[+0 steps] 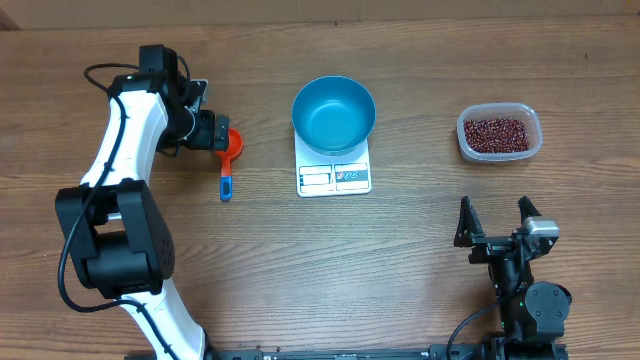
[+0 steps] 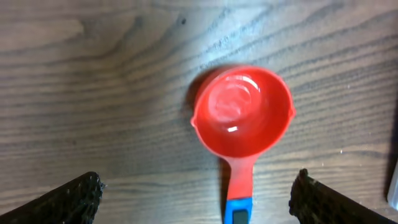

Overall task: Scoop item into bowl and weigh 150g on scale
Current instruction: 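Lower the left gripper and pinch the red scoop's cup rim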

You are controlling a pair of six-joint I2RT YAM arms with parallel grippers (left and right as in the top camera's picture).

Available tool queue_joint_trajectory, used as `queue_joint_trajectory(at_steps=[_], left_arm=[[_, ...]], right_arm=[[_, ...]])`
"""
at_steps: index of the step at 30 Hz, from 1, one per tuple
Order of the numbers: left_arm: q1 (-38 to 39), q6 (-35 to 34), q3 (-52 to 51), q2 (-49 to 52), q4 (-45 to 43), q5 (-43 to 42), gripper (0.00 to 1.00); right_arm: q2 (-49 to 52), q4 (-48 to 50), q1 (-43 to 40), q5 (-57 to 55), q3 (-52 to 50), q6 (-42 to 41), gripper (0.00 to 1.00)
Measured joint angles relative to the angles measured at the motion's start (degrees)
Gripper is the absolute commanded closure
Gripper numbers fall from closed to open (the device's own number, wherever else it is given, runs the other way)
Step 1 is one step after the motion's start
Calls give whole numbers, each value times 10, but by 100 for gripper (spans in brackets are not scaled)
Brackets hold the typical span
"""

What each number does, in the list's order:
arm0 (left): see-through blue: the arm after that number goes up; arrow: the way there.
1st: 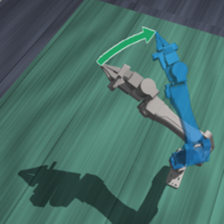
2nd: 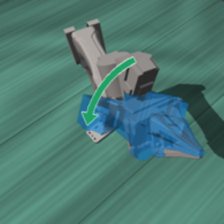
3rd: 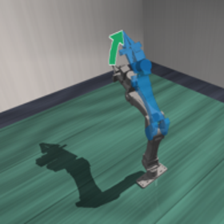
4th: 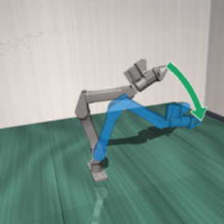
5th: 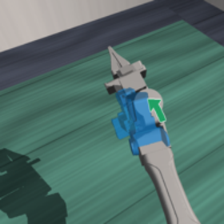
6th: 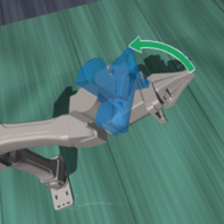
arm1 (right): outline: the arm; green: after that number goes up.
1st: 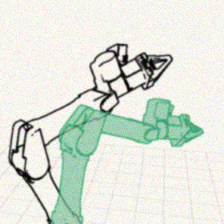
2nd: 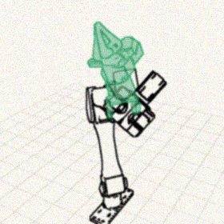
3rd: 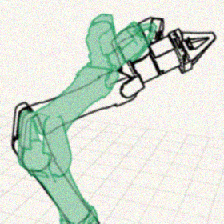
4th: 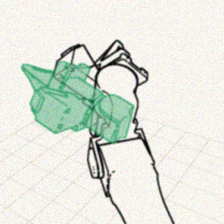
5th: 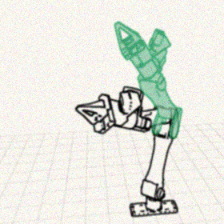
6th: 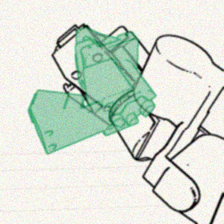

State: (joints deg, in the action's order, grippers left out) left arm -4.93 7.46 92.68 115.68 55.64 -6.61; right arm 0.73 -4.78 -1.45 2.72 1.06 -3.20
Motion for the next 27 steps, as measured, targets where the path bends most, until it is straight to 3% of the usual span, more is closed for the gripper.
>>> queue_joint_trajectory(at_steps=[27], left_arm=[[0, 1, 0, 18, -44, 37, 0]], right_arm=[[0, 0, 0, 0, 0, 0, 0]])
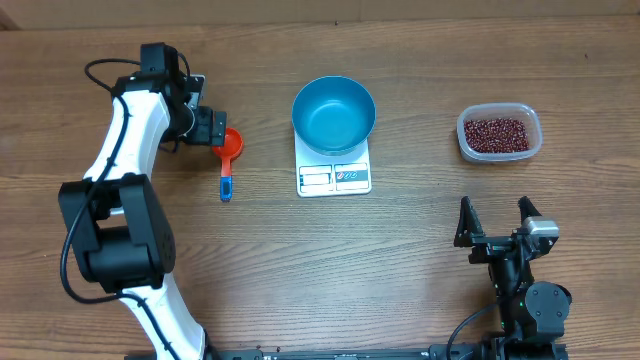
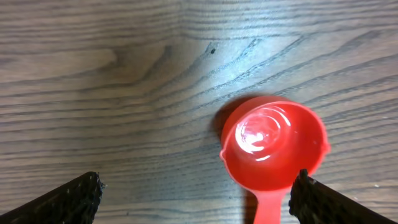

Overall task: Scoop item into bowl and weigh 150g on scale
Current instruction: 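Lower the left gripper and pinch the red scoop's cup rim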

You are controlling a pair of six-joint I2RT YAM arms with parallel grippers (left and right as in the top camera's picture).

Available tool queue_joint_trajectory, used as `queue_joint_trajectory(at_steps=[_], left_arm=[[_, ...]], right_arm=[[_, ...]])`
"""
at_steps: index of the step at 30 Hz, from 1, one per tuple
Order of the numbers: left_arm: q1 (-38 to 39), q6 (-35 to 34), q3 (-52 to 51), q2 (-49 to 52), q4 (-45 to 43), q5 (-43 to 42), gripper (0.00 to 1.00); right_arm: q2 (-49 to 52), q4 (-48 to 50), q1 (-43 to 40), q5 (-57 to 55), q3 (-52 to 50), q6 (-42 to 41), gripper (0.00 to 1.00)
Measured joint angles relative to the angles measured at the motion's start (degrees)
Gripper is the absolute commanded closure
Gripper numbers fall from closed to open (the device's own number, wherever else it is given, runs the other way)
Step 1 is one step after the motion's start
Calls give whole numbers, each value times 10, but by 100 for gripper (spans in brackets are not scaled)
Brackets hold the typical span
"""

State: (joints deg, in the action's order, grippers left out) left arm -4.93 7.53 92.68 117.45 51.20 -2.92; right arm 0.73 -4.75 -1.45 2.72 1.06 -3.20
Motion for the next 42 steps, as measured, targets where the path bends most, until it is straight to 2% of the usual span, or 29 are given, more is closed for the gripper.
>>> queue_joint_trajectory(at_steps=[7, 17, 24, 29, 32, 38, 42], left_arm=[[0, 0, 0, 58, -1, 2, 0], [0, 0, 0, 63, -18, 2, 1], [0, 2, 0, 63, -30, 2, 11], [0, 2, 0, 63, -30, 2, 13], [0, 2, 0, 63, -26, 2, 19], [0, 2, 0, 63, -20, 2, 36], [1, 3, 0, 63, -15, 2, 52]], right_arm=[[0, 0, 0, 0, 0, 0, 0], [0, 0, 0, 0, 0, 0, 0], [0, 0, 0, 0, 0, 0, 0], [0, 0, 0, 0, 0, 0, 0], [0, 0, 0, 0, 0, 0, 0], [0, 0, 0, 0, 0, 0, 0], [0, 0, 0, 0, 0, 0, 0]])
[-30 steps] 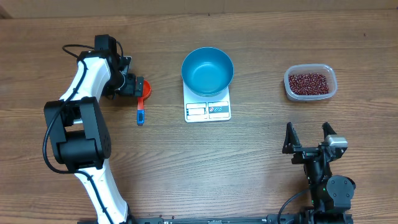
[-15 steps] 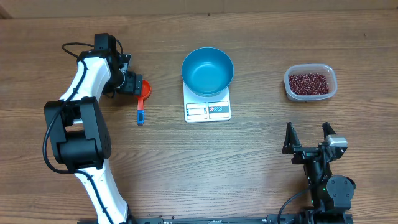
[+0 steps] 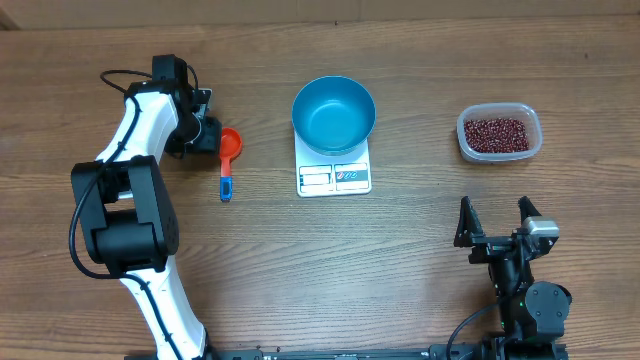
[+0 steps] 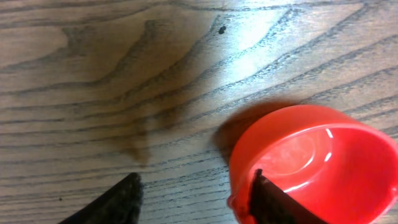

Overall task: Scoop item into bowl and weigh 150g on scale
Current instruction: 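Lower the left gripper and pinch the red scoop's cup rim, then lift the red scoop with the left gripper toward the scale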

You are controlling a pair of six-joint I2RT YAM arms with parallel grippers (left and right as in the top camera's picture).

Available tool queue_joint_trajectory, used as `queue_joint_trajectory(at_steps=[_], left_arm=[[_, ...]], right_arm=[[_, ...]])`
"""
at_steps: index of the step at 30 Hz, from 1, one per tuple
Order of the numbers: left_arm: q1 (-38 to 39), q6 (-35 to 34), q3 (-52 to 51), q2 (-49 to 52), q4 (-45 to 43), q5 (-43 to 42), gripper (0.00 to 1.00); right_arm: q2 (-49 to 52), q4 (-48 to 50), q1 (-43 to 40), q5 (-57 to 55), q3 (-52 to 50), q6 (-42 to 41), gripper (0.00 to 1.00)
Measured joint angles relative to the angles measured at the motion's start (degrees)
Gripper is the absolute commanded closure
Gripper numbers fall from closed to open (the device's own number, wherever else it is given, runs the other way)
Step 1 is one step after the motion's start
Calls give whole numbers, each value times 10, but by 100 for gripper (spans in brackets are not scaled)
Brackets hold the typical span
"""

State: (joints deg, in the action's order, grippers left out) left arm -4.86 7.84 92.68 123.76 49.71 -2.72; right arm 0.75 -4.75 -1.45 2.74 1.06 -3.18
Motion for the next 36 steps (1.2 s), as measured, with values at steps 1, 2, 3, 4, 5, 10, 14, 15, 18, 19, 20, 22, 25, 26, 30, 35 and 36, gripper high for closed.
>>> queue_joint_trajectory(at_steps=[1, 2, 3, 4, 5, 10, 14, 15, 18, 19, 20, 22, 25, 26, 30, 35, 36], left_arm=[[0, -1, 0, 0, 0, 0, 57], [0, -1, 0, 0, 0, 0, 60], [1, 0, 0, 0, 0, 0, 64], [2, 0, 0, 0, 0, 0, 71], [4, 0, 0, 0, 0, 0, 77], [15, -1, 0, 0, 0, 0, 90], [22, 0, 0, 0, 0, 0, 96], [23, -1, 0, 0, 0, 0, 96], [28, -1, 0, 0, -1, 0, 96], [29, -1, 0, 0, 0, 0, 96], [29, -1, 0, 0, 2, 0, 96], [29, -1, 0, 0, 11, 0, 96], [29, -1, 0, 0, 27, -1, 96], [29, -1, 0, 0, 32, -1, 96], [29, -15, 0, 0, 42, -1, 96], [29, -68, 0, 0, 51, 2, 96], [29, -82, 0, 0, 54, 7, 96]], right_arm=[[0, 0, 0, 0, 0, 0, 0], [0, 0, 0, 0, 0, 0, 0], [0, 0, 0, 0, 0, 0, 0], [0, 0, 0, 0, 0, 0, 0], [0, 0, 0, 0, 0, 0, 0], [0, 0, 0, 0, 0, 0, 0], [0, 0, 0, 0, 0, 0, 0], [0, 0, 0, 0, 0, 0, 0], [0, 0, 0, 0, 0, 0, 0], [0, 0, 0, 0, 0, 0, 0], [0, 0, 0, 0, 0, 0, 0], [0, 0, 0, 0, 0, 0, 0], [0, 0, 0, 0, 0, 0, 0], [0, 0, 0, 0, 0, 0, 0], [0, 0, 0, 0, 0, 0, 0], [0, 0, 0, 0, 0, 0, 0], [0, 0, 0, 0, 0, 0, 0]])
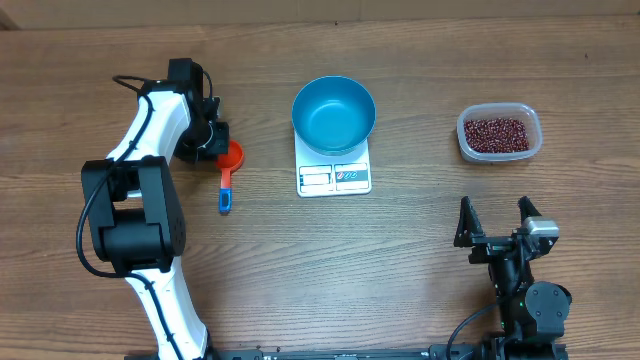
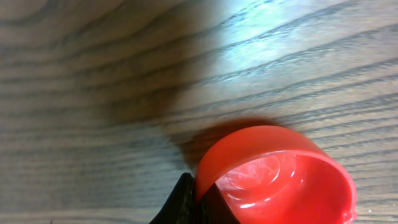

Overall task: Scoop item into bowl and weigh 150g on scale
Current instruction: 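Lift the red scoop with the left gripper toward the scale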

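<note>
A red scoop (image 1: 232, 157) with a blue-tipped handle lies on the table left of the scale. My left gripper (image 1: 221, 149) is at the cup's left rim. In the left wrist view the red scoop (image 2: 273, 177) fills the lower right, and the left gripper (image 2: 198, 202) is shut on the cup's rim, one black finger outside the wall and one inside. An empty blue bowl (image 1: 334, 113) stands on the white scale (image 1: 334, 178). Red beans fill a clear tub (image 1: 498, 133) at the right. My right gripper (image 1: 496, 226) rests open near the front edge.
Bare wood lies between the scale and the bean tub. The left arm's white links reach from the front left up to the scoop.
The left gripper's fingers, apart across the cup's rim before, are now pinched on the rim. The scoop has shifted slightly toward the front. The right arm is unchanged.
The left gripper hung wide open above the scoop's cup, then sat further left of it. Then it was low, its fingers astride the cup's left wall. Now it is shut on that rim. The bowl, scale and beans stayed put.
</note>
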You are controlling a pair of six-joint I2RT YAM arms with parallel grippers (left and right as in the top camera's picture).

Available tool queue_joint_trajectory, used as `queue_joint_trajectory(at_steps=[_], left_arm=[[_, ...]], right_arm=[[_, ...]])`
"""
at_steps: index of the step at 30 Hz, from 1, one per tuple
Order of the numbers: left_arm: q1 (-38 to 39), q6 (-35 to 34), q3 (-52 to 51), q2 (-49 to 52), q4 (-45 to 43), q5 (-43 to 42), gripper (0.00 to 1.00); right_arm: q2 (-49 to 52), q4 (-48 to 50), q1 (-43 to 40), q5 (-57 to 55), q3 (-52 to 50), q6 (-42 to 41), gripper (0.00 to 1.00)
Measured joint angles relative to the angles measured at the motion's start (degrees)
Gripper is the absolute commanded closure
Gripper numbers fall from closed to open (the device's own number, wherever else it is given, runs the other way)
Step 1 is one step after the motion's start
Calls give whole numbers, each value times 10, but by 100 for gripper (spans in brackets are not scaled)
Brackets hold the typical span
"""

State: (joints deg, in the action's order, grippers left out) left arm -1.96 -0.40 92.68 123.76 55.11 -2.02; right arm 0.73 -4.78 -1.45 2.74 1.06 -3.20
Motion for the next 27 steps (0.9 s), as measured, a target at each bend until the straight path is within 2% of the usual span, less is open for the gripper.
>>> queue_joint_trajectory(at_steps=[9, 20, 24, 27], left_arm=[[0, -104, 0, -39, 47, 34, 96], [0, -163, 1, -229, 106, 38, 96], [0, -248, 1, -273, 147, 38, 96], [0, -346, 1, -289, 188, 47, 96]], right_arm=[[0, 0, 0, 0, 0, 0, 0], [0, 0, 0, 0, 0, 0, 0], [0, 0, 0, 0, 0, 0, 0], [0, 0, 0, 0, 0, 0, 0]])
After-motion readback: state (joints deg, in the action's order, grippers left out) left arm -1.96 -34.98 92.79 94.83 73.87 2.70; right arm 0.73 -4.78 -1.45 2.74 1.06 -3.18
